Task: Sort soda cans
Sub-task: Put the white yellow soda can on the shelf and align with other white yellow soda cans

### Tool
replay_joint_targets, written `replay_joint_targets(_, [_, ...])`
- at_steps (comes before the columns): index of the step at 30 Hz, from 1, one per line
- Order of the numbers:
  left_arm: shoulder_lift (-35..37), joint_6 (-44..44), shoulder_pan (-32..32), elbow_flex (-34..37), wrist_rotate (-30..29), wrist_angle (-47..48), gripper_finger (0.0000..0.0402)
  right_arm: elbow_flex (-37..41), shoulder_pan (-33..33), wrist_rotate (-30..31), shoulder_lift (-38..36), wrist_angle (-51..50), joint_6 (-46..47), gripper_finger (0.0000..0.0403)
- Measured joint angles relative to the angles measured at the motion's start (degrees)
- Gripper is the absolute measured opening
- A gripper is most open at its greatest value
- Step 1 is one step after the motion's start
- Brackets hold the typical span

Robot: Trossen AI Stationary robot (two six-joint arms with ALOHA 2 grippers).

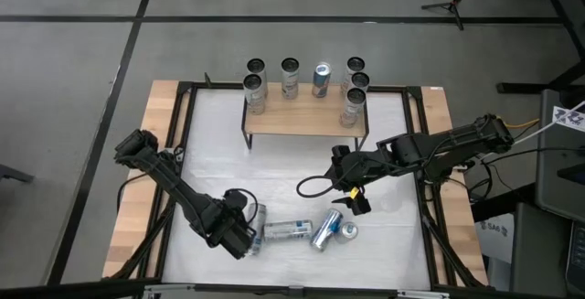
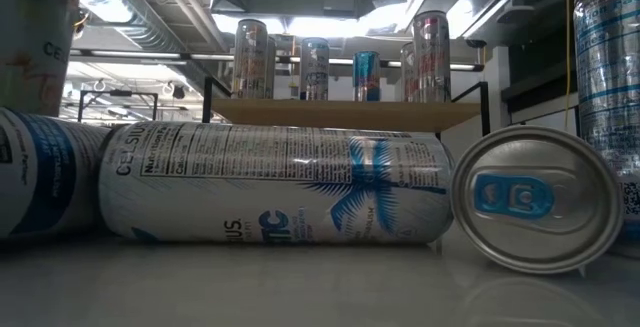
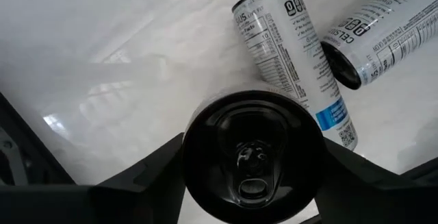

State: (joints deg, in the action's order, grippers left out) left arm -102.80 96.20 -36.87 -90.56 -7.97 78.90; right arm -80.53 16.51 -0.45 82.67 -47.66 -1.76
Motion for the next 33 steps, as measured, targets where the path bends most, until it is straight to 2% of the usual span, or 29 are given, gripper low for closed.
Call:
replay_joint_targets(18, [-0.02,-19.11,8.23,0.02,-2.21,0.28,0.0238,0.0,-0.02,-0.02,0.0,0.0,0.0,0.0344])
replay_joint_targets(33, [-0.13,-36.12,15.86,0.13,-7.47,-0.23,0.0239,0.0,0.0,-0.02,0.0,-0.07,-0.02,0.0344])
